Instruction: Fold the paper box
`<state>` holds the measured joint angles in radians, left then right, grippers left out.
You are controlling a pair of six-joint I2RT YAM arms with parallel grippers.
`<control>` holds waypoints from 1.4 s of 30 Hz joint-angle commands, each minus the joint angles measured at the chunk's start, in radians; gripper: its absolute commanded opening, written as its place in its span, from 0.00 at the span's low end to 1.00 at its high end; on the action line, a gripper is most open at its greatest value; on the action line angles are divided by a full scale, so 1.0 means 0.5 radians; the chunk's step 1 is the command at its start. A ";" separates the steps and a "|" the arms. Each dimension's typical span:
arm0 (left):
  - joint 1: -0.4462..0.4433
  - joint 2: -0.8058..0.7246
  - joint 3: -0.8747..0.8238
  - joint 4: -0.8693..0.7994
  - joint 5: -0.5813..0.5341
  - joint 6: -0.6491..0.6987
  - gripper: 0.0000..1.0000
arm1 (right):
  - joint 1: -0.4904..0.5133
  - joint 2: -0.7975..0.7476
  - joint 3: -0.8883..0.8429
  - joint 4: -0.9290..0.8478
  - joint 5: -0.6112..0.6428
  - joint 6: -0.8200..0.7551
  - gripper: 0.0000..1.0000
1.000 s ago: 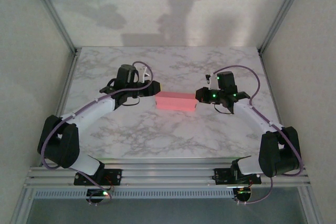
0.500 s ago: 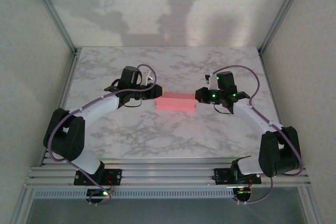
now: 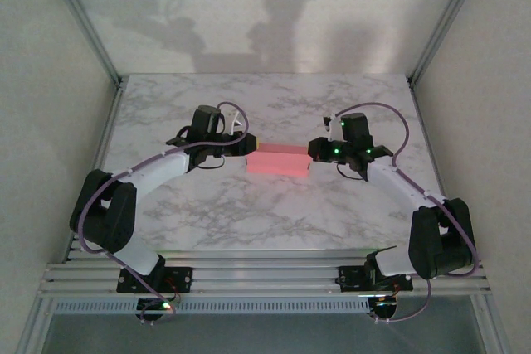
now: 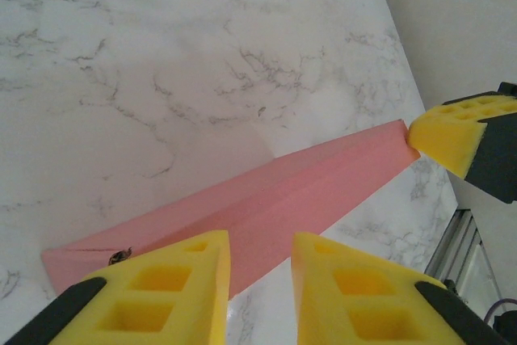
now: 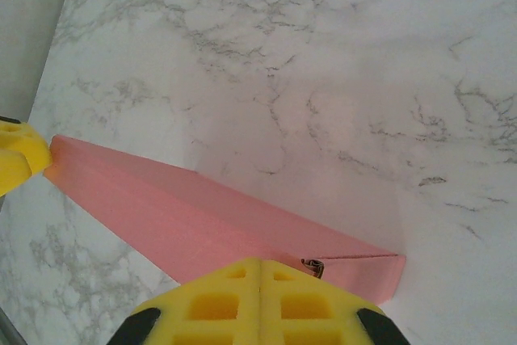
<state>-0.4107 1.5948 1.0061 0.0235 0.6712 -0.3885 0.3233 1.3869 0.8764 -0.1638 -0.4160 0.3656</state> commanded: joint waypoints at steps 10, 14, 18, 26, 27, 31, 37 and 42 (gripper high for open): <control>-0.004 0.108 -0.117 -0.216 -0.091 0.019 0.28 | 0.035 0.060 -0.082 -0.290 0.072 -0.010 0.00; -0.055 0.088 -0.113 -0.220 -0.092 0.004 0.28 | 0.035 0.007 0.040 -0.307 -0.106 0.046 0.00; -0.103 0.060 -0.142 -0.198 -0.112 -0.020 0.28 | 0.012 -0.040 0.121 -0.327 -0.193 0.080 0.00; -0.108 0.078 -0.131 -0.188 -0.116 -0.024 0.28 | -0.033 -0.073 0.142 -0.247 -0.366 0.144 0.00; -0.110 0.078 -0.129 -0.191 -0.120 -0.020 0.28 | -0.033 -0.066 0.125 -0.245 -0.361 0.139 0.00; -0.109 0.073 -0.129 -0.197 -0.121 -0.014 0.27 | -0.042 -0.025 0.051 -0.264 -0.248 0.101 0.00; -0.111 0.073 -0.130 -0.203 -0.120 0.001 0.28 | -0.092 0.070 -0.052 -0.167 -0.294 0.148 0.00; -0.117 0.043 -0.150 -0.198 -0.129 0.009 0.28 | -0.110 0.047 -0.088 -0.120 -0.361 0.202 0.00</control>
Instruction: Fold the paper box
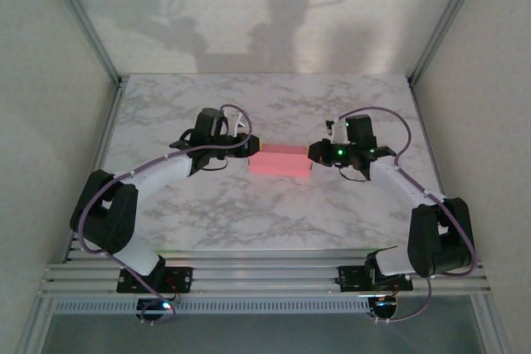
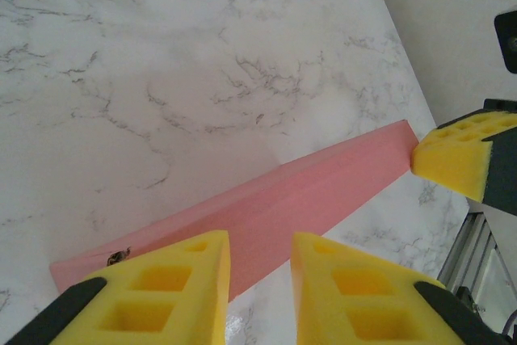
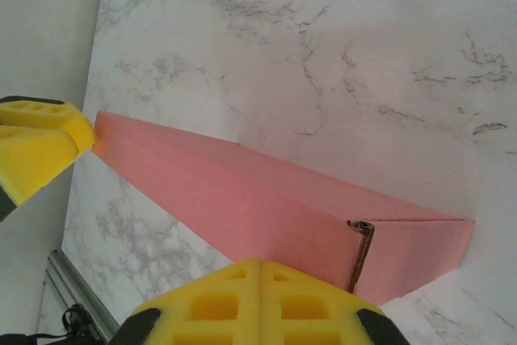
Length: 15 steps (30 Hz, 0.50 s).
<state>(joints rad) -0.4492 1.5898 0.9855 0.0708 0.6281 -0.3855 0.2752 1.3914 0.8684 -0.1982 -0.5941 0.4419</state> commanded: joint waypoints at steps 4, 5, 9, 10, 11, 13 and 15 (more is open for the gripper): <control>-0.039 0.045 -0.094 -0.304 -0.043 -0.004 0.28 | -0.035 -0.014 0.001 -0.079 -0.059 0.062 0.02; -0.039 0.042 -0.088 -0.304 -0.041 -0.010 0.27 | -0.043 -0.031 0.026 -0.085 -0.082 0.065 0.03; -0.044 0.005 -0.093 -0.301 -0.037 -0.018 0.27 | -0.068 -0.089 0.089 -0.110 -0.142 0.081 0.06; -0.049 -0.008 -0.102 -0.305 -0.037 -0.023 0.27 | -0.071 -0.106 0.097 -0.125 -0.151 0.083 0.07; -0.057 -0.026 -0.113 -0.309 -0.039 -0.024 0.27 | -0.077 -0.118 0.105 -0.134 -0.163 0.088 0.08; -0.069 -0.062 -0.137 -0.302 -0.041 -0.040 0.27 | -0.080 -0.145 0.099 -0.134 -0.180 0.100 0.11; -0.081 -0.093 -0.162 -0.295 -0.049 -0.057 0.27 | -0.084 -0.170 0.087 -0.146 -0.175 0.110 0.17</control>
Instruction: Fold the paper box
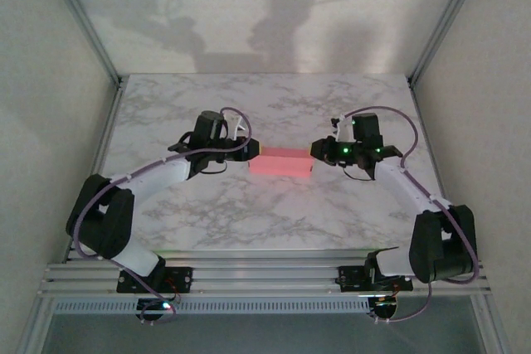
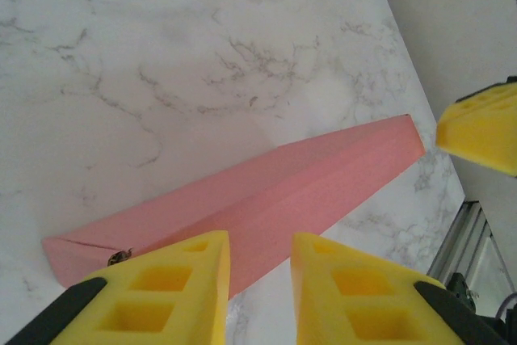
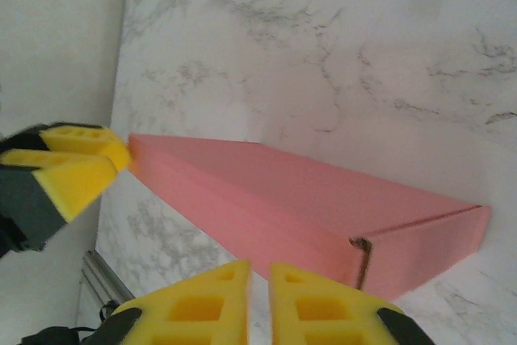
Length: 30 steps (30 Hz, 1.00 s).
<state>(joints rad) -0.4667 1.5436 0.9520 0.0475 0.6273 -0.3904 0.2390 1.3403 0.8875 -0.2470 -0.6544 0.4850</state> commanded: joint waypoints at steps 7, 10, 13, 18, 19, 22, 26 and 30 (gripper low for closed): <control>-0.071 -0.059 -0.139 -0.212 -0.063 -0.085 0.28 | -0.055 -0.261 -0.091 -0.175 0.249 0.164 0.50; -0.091 -0.070 -0.140 -0.214 -0.068 -0.098 0.28 | -0.067 -0.300 -0.140 -0.247 0.327 0.188 0.66; -0.111 -0.098 -0.155 -0.205 -0.070 -0.122 0.28 | -0.068 -0.309 -0.200 -0.229 0.301 0.197 0.77; -0.123 -0.191 -0.210 -0.185 -0.052 -0.187 0.30 | -0.067 -0.296 -0.272 -0.203 0.291 0.193 0.88; -0.120 -0.213 -0.222 -0.184 -0.059 -0.194 0.31 | -0.067 -0.288 -0.283 -0.198 0.288 0.188 0.91; -0.119 -0.241 -0.223 -0.189 -0.097 -0.204 0.42 | -0.066 -0.253 -0.319 -0.177 0.268 0.187 0.99; -0.093 -0.176 -0.192 -0.179 -0.146 -0.185 0.73 | -0.045 -0.215 -0.390 -0.125 0.275 0.228 0.99; -0.043 -0.040 -0.113 -0.170 -0.139 -0.126 0.99 | 0.030 -0.147 -0.422 -0.056 0.301 0.266 0.99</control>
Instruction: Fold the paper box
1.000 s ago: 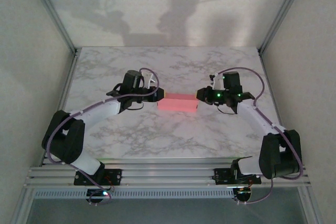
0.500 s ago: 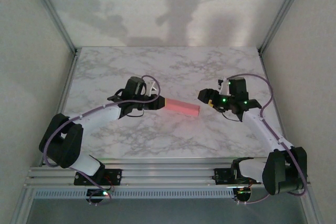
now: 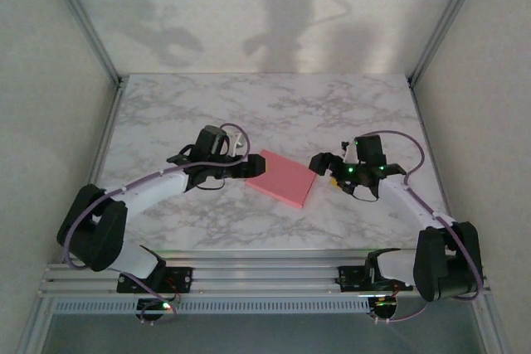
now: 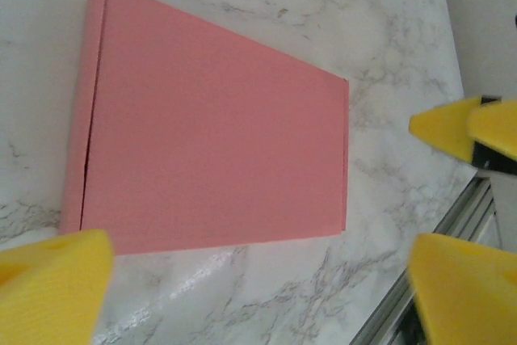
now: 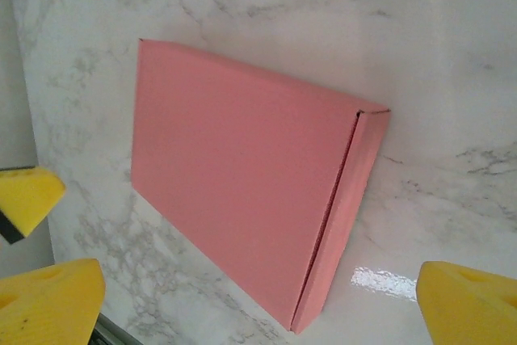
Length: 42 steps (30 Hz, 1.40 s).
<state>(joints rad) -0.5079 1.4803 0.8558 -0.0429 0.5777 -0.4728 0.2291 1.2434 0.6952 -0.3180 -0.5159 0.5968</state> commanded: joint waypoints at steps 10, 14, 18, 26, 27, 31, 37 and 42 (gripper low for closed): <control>0.095 0.475 0.245 0.114 0.064 0.094 0.99 | 0.219 0.277 -0.062 0.304 0.067 0.143 0.99; 0.095 0.543 0.234 0.147 0.082 0.077 0.99 | 0.244 0.361 -0.038 0.361 0.061 0.162 0.99; 0.092 0.561 0.204 0.200 0.129 0.042 0.99 | 0.260 0.422 0.001 0.416 0.063 0.171 0.99; 0.076 0.502 0.116 0.266 0.237 -0.040 0.99 | 0.261 0.558 0.137 0.525 0.037 0.136 0.99; 0.074 0.483 0.095 0.271 0.245 -0.051 0.99 | 0.262 0.582 0.164 0.540 0.026 0.127 0.99; 0.068 0.422 0.024 0.291 0.240 -0.090 0.99 | 0.266 0.709 0.285 0.549 -0.006 0.094 0.99; 0.099 0.309 -0.026 0.203 -0.009 -0.067 0.99 | 0.259 0.740 0.374 0.363 0.215 -0.042 0.99; 0.191 0.158 -0.040 0.191 -0.209 -0.002 0.99 | 0.233 0.591 0.365 0.193 0.481 -0.201 0.99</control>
<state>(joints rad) -0.4416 1.6184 0.8413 0.0631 0.5591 -0.4965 0.3511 1.5970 0.8616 -0.1463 -0.3779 0.5667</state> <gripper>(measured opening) 0.993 0.990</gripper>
